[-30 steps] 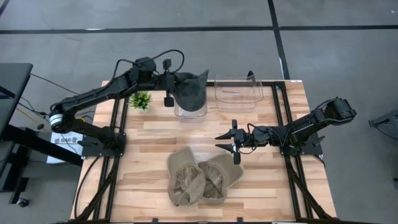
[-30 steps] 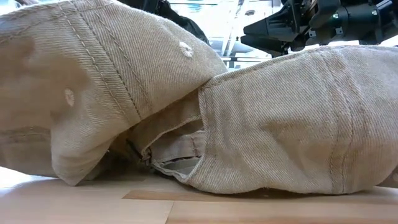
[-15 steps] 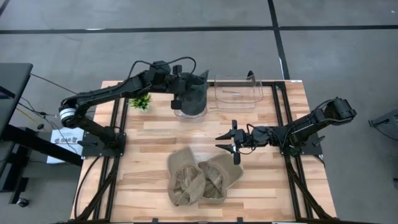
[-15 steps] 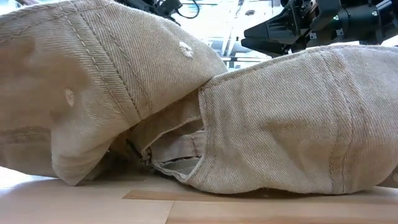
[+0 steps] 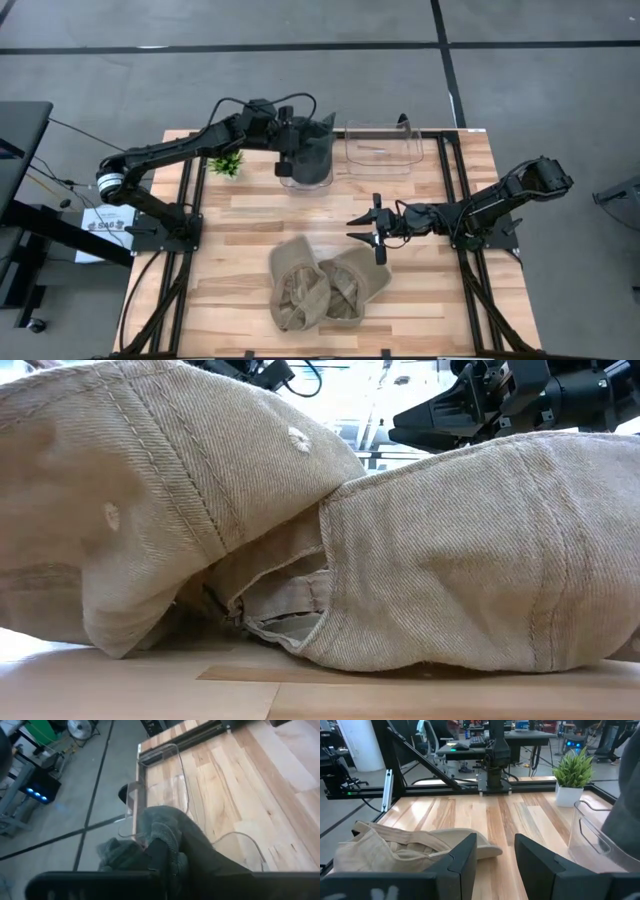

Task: Pick & Place hat
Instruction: Put the black cap into the left transparent bin

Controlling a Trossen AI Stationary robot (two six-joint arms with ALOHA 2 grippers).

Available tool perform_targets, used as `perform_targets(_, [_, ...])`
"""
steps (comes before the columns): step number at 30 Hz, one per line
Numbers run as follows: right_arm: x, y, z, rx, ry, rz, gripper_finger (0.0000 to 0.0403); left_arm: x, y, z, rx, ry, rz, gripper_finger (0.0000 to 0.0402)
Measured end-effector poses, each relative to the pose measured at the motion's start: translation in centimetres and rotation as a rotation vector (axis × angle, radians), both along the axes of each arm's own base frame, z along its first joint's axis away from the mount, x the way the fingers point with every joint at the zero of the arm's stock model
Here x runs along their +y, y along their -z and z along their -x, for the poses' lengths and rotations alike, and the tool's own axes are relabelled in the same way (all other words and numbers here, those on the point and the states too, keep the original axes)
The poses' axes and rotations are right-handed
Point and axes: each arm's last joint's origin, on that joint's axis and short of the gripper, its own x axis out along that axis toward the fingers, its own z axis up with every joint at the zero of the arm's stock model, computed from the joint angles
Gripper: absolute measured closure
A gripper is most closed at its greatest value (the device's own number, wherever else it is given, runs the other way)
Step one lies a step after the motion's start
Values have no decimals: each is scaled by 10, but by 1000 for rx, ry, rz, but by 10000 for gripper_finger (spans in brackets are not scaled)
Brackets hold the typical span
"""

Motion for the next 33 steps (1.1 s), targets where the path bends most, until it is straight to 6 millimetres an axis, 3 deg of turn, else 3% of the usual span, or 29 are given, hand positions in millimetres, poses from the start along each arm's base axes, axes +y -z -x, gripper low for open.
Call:
perform_targets(7, [0,0,0,0,0,0,280,-1,9,1,24,-9,29,369])
perform_targets(17, [0,0,0,1,1,-7,280,-1,31,4,56,-9,5,335])
perform_targets(26, [0,0,0,0,1,-7,281,0,30,4,60,-24,-18,326])
perform_targets(33, [0,0,0,0,1,-8,281,0,30,4,60,-23,-21,289])
